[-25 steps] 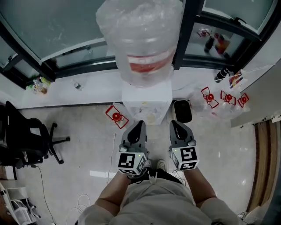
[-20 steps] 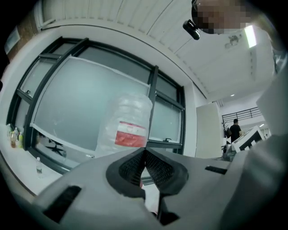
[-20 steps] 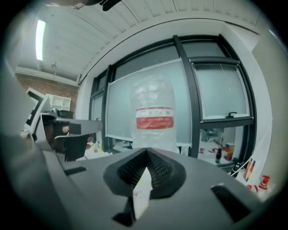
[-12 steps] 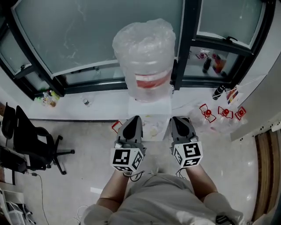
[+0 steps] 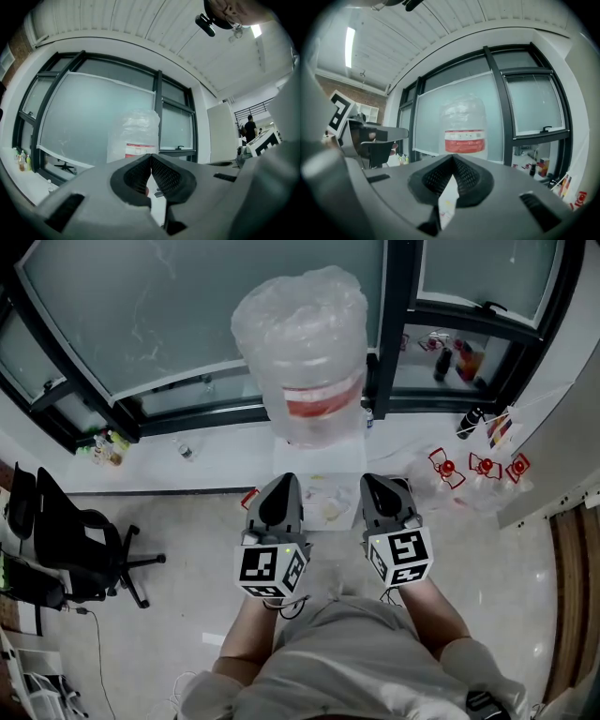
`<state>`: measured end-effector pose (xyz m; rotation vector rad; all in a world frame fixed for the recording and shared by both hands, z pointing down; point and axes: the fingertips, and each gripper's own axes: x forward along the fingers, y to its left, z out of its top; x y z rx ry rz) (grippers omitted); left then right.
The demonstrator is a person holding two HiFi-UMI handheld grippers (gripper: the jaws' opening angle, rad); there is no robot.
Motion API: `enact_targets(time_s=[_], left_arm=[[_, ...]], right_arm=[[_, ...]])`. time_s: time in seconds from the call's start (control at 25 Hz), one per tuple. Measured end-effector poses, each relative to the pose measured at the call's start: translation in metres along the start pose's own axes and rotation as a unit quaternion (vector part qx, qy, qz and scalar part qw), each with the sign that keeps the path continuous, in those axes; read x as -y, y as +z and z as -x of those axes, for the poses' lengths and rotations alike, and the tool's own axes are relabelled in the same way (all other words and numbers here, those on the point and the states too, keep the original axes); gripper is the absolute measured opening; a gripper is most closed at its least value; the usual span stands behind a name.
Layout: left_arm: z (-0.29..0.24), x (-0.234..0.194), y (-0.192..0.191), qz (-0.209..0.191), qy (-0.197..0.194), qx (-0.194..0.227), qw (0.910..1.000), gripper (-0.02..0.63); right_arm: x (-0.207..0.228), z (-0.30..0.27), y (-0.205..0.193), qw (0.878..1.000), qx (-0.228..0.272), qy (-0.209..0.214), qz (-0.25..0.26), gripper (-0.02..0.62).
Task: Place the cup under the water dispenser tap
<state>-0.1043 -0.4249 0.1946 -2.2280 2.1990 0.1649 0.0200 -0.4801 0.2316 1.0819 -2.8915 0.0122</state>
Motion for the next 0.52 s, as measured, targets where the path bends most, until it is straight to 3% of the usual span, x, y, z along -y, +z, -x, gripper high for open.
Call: enact_targets(time_s=[0.52], left_arm=[[-0.015,-0.001,-0.009,0.009,0.001,-0.004,0.9999,0.018]], right_arm=[[0.015,-0.008,-0.016,1.0,-0.014,0.0,-0.006,0.025]])
